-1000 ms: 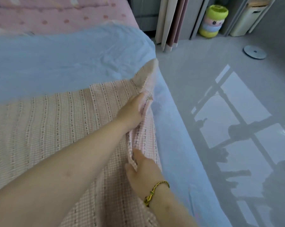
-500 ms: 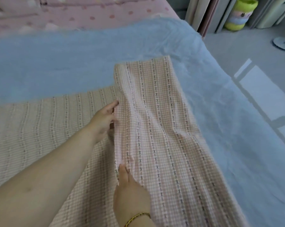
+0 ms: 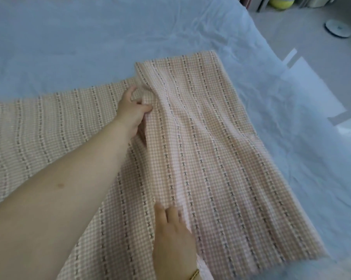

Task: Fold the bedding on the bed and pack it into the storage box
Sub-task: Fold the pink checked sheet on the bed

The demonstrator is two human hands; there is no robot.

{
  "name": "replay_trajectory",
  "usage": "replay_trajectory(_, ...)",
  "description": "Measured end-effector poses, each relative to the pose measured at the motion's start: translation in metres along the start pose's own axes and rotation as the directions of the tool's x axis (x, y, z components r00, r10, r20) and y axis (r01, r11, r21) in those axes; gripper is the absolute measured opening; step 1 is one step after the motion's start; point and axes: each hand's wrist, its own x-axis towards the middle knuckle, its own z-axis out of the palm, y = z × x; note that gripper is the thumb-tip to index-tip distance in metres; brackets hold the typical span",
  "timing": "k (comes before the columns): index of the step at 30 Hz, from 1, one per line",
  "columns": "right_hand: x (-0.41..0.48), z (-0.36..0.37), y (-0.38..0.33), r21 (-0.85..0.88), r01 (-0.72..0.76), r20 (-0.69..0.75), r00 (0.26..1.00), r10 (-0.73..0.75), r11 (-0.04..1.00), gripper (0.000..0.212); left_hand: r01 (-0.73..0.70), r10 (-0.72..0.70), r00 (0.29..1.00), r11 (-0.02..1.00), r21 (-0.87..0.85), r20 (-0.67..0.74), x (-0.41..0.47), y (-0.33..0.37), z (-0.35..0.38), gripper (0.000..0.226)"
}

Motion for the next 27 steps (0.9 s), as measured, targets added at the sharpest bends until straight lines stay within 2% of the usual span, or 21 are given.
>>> replay_trajectory(2,-0.001,-0.014,-0.007,0.028,0.064,0.017,0.998,-0.064,0.998,0.052,-0.049,0.048,0.998,0.999,-0.012,-0.028,0.001,0.002,-0.012,0.068)
replay_trajectory(4,-0.001,-0.006,-0.01,0.012,0.167,0.247,0.955,-0.165,0.986,0.048,-0.04,0.047,0.996,0.995,0.09,-0.08,-0.002,-0.005,-0.034,0.064)
replay_trajectory(5,-0.005,-0.002,-0.009,0.035,0.243,0.29,0.926,-0.242,0.969,0.047,-0.015,0.028,0.996,0.989,0.145,-0.09,-0.005,-0.01,-0.044,0.063)
replay_trajectory(6,-0.008,0.001,-0.007,0.027,0.301,0.259,0.919,-0.298,0.953,0.043,0.023,-0.007,0.995,0.984,0.174,-0.096,-0.008,-0.016,-0.052,0.059)
replay_trajectory(7,-0.01,0.002,-0.005,0.069,0.297,0.199,0.931,-0.305,0.952,0.039,0.059,-0.042,0.994,0.983,0.176,-0.102,-0.012,-0.021,-0.056,0.049)
replay_trajectory(8,-0.015,0.001,-0.002,0.176,0.28,0.189,0.931,-0.311,0.944,0.035,0.095,-0.081,0.992,0.983,0.157,-0.096,-0.017,-0.023,-0.057,0.035)
replay_trajectory(9,-0.02,0.004,0.003,0.223,0.271,0.143,0.941,-0.307,0.936,0.033,0.128,-0.122,0.991,0.984,0.127,-0.059,-0.024,-0.025,-0.055,0.022)
replay_trajectory(10,-0.023,0.003,0.006,0.252,0.274,0.088,0.949,-0.304,0.928,0.032,0.15,-0.15,0.989,0.983,0.107,-0.007,-0.029,-0.027,-0.051,0.02)
replay_trajectory(12,-0.024,-0.007,0.015,0.245,0.273,-0.008,0.96,-0.28,0.93,0.029,0.166,-0.178,0.981,0.976,0.139,0.08,-0.04,-0.036,-0.044,0.045)
replay_trajectory(14,-0.025,-0.014,0.024,0.163,0.282,-0.108,0.958,-0.267,0.945,0.029,0.189,-0.202,0.977,0.966,0.178,0.06,-0.059,-0.043,-0.039,0.066)
replay_trajectory(15,-0.027,-0.014,0.03,0.086,0.271,-0.109,0.959,-0.261,0.959,0.03,0.204,-0.216,0.976,0.961,0.189,0.041,-0.068,-0.047,-0.038,0.069)
replay_trajectory(17,-0.036,-0.009,0.037,-0.074,0.209,-0.004,0.978,-0.21,0.975,0.035,0.227,-0.24,0.97,0.949,0.217,0.033,-0.093,-0.057,-0.041,0.07)
replay_trajectory(20,-0.049,0.0,0.042,-0.203,0.153,0.145,0.982,-0.125,0.967,0.059,0.254,-0.28,0.958,0.932,0.257,0.07,-0.141,-0.075,-0.046,0.077)
replay_trajectory(22,-0.055,-0.002,0.043,-0.198,0.12,0.181,0.98,-0.084,0.973,0.062,0.278,-0.312,0.948,0.914,0.296,0.071,-0.172,-0.086,-0.047,0.082)
replay_trajectory(25,-0.065,-0.009,0.053,-0.117,0.122,0.113,0.988,-0.109,0.986,0.054,0.311,-0.34,0.939,0.901,0.303,0.046,-0.203,-0.095,-0.048,0.091)
replay_trajectory(27,-0.07,-0.014,0.066,-0.092,0.06,0.077,0.996,-0.053,0.994,0.049,0.301,-0.328,0.944,0.895,0.329,0.03,-0.219,-0.096,-0.049,0.091)
